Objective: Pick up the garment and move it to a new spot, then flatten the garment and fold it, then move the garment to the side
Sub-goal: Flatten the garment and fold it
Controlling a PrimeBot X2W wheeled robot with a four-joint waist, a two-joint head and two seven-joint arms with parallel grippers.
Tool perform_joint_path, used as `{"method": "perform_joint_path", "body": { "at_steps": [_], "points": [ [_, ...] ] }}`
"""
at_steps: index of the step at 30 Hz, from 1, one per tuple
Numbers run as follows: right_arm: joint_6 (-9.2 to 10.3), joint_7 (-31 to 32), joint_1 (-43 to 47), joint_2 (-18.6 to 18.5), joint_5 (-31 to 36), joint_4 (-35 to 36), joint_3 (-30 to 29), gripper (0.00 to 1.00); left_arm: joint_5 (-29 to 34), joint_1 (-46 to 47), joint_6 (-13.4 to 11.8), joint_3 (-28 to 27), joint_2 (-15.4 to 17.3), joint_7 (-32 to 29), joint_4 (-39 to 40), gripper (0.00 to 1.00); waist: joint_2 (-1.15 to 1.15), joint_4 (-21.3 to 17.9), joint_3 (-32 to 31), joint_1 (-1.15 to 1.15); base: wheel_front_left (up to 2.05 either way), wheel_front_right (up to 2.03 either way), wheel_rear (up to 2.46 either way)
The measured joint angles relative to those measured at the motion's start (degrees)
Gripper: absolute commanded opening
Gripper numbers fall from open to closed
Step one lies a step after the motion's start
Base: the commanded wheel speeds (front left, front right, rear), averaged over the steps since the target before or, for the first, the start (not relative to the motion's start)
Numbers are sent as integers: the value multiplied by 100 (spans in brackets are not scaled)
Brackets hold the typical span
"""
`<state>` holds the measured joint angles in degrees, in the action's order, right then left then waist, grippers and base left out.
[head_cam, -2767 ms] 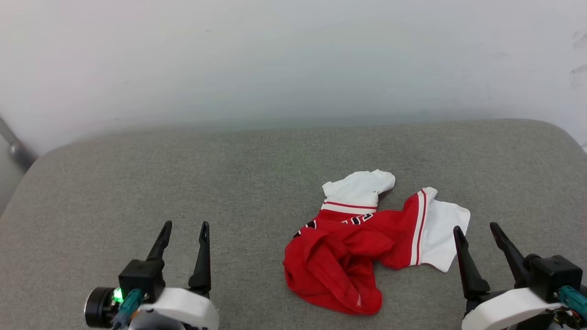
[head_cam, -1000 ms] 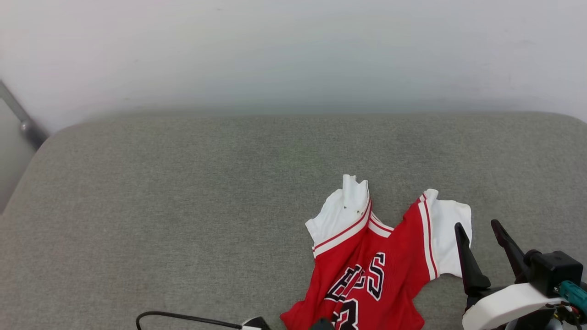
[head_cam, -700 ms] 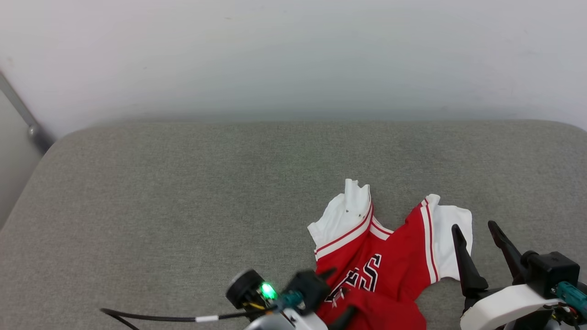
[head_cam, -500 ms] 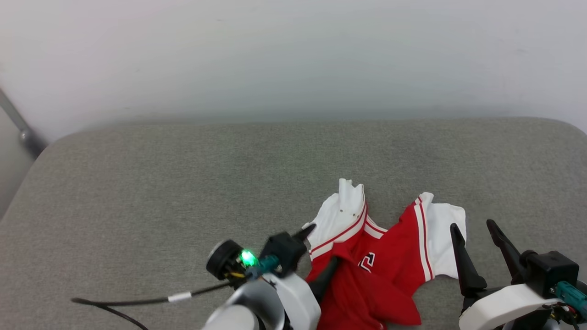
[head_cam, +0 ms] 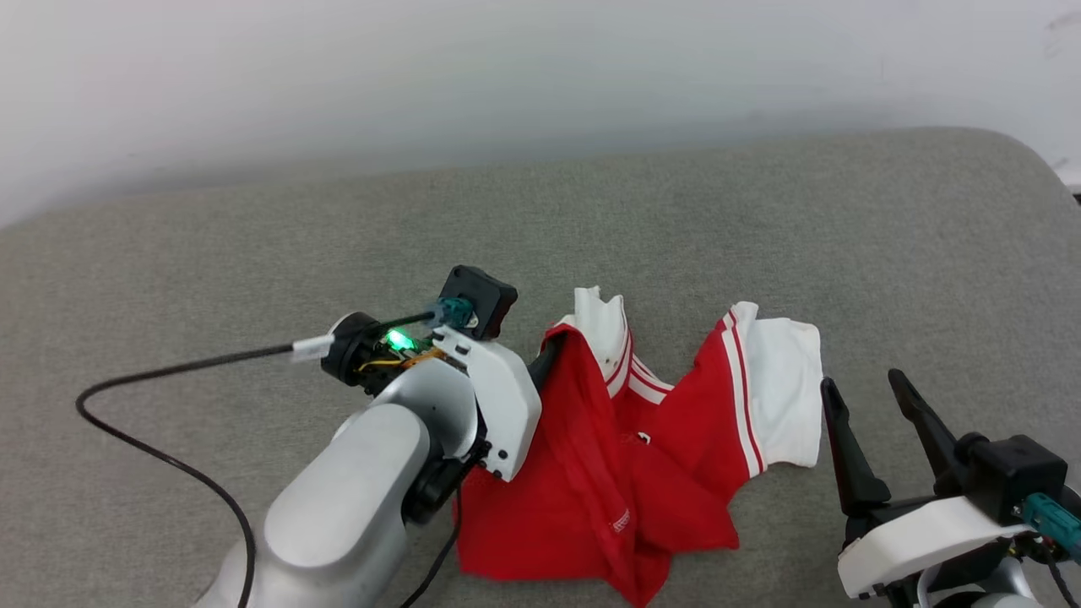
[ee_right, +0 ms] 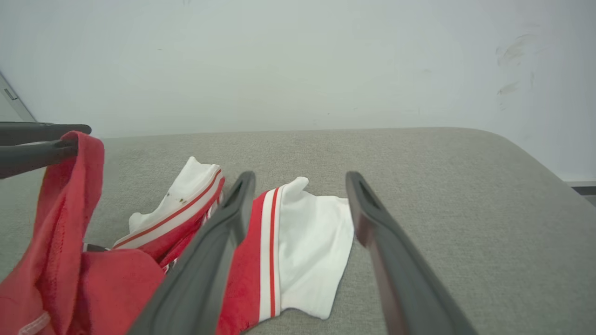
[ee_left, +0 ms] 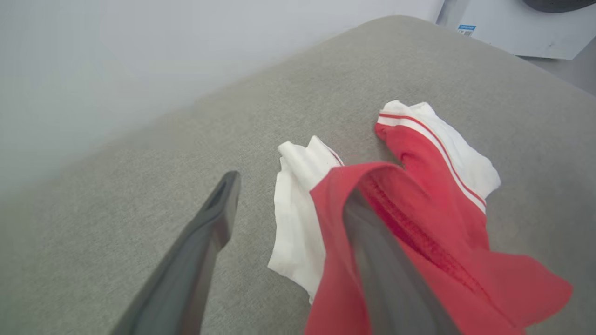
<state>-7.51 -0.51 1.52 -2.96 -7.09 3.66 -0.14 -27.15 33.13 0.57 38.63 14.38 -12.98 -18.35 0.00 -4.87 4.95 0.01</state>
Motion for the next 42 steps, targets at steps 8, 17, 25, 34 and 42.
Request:
{"method": "perform_joint_path", "body": {
  "at_steps": [8,17,25,34,42],
  "points": [
    [0,-158,-267,-1,-98,-189,93,100,-277,479,452,369,-165,-1027,-1166,100,0,-368,456,0,0,0,0],
    [0,-291,-386,0,-122,-376,104,100,-595,862,626,730,-359,-2009,-2112,100,0,-633,726,0,0,0,0],
    [1,-334,-470,-2,-144,-435,43,100,-465,958,563,839,-334,-1458,-2249,0,0,-564,723,-1,0,0,0],
    [0,-249,-328,-2,-45,-368,-101,100,-347,571,-197,354,430,-403,-1323,0,0,-104,461,0,0,0,0],
    [0,-140,-199,1,-27,-229,-133,100,-1126,-1484,-1233,-413,1074,-225,-154,0,0,290,188,0,0,0,0]
  ]
}}
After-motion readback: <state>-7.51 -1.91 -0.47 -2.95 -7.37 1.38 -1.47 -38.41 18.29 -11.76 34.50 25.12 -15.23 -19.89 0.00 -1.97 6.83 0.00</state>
